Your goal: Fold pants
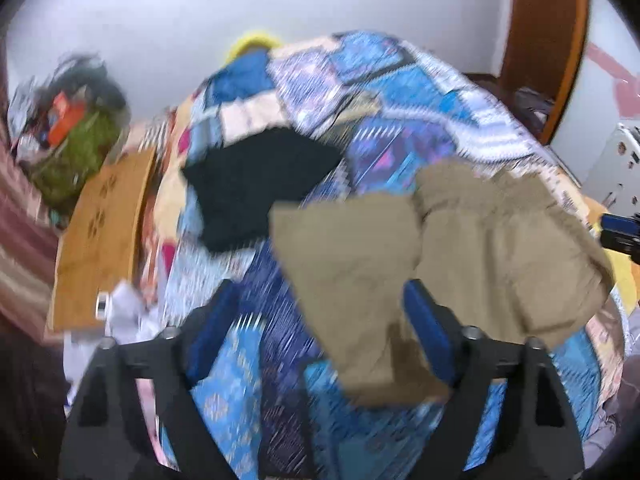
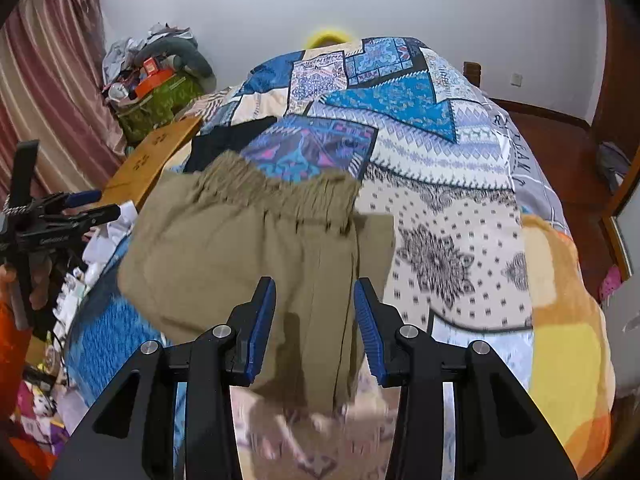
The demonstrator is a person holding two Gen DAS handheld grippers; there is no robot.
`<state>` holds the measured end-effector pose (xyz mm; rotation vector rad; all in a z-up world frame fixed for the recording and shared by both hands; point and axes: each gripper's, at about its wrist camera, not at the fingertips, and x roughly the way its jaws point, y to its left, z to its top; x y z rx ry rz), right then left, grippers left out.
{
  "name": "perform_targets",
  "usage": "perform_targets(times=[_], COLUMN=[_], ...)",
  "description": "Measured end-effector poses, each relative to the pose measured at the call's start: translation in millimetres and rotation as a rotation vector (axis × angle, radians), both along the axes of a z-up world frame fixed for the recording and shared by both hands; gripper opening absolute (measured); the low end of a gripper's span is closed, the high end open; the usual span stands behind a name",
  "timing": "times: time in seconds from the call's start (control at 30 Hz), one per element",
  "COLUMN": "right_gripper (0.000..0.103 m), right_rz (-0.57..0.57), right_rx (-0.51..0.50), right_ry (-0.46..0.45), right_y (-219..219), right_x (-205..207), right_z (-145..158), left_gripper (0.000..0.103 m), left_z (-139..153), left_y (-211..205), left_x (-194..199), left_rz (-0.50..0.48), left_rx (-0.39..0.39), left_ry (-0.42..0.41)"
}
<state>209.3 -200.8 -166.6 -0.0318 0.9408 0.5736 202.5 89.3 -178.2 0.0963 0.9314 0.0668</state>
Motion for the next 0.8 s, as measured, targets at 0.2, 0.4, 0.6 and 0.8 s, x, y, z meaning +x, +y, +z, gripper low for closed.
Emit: perform_targets(times=[0.2,0.4,0.6,0.8], right_gripper=[0.037,0.037,0.022,0.020], right_rz=[0.038,0.075,0.086,0.081], right_rx=[-0.034,-0.079,-0.116,-0.133], right_ry=[0.003,0.046,0.074,0.092], right_y=[18.9,33.8,33.0,35.5], right_x=[27.8,43.1,49.0,49.7], right_z=[-6.4,-24.2,-37.7,-41.6], left_gripper=[0.090,0.057,0.043,0.045], left_z=[-8.0,-43.1,-51.9,-54.4], left_y=[-35.0,-58.7,-61.4,-49.3], left_x=[40.0,68.5,62.8,61.2], left_rz=[-0.087,-0.142,-0.149,-0.125], left_rx=[-0.032,-0.069,-0.058,-0.097], left_ry=[0.026,0.139,0.149,0.154])
